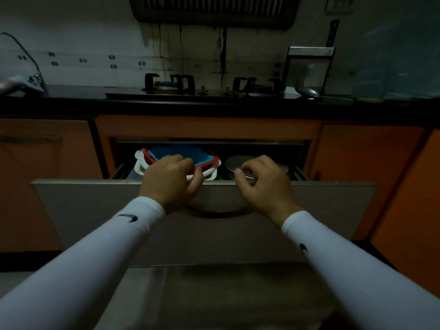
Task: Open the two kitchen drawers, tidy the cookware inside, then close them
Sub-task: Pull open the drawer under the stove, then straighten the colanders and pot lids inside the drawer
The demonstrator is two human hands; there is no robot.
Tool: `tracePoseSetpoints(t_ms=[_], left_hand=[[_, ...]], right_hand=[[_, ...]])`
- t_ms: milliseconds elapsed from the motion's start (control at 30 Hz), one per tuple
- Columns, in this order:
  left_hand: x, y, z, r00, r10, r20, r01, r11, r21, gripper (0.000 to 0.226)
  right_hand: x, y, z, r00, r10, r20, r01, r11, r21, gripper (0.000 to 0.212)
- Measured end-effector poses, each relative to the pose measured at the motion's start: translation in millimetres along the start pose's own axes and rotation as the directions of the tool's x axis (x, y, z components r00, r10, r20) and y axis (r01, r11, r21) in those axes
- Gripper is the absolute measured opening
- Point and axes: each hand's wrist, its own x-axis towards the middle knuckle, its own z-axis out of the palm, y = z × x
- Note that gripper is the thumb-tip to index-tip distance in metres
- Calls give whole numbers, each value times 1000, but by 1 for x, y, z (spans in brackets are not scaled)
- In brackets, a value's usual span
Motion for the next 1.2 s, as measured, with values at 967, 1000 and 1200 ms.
tracePoseSetpoints(t_ms=[967, 1000, 1200], left_hand=[[86, -124, 57, 899, -169, 404, 116, 981, 153, 44], [87, -127, 59, 892, -179, 415, 121, 979, 163, 45], [93, -136, 69, 840, -221, 495, 146, 972, 186, 49]], right_hand=[[115, 99, 23, 699, 447, 558, -214, 876, -433, 77], [116, 101, 24, 687, 452, 570, -205, 872, -445, 77], [124, 111, 32, 624, 487, 611, -202, 856, -476, 79]])
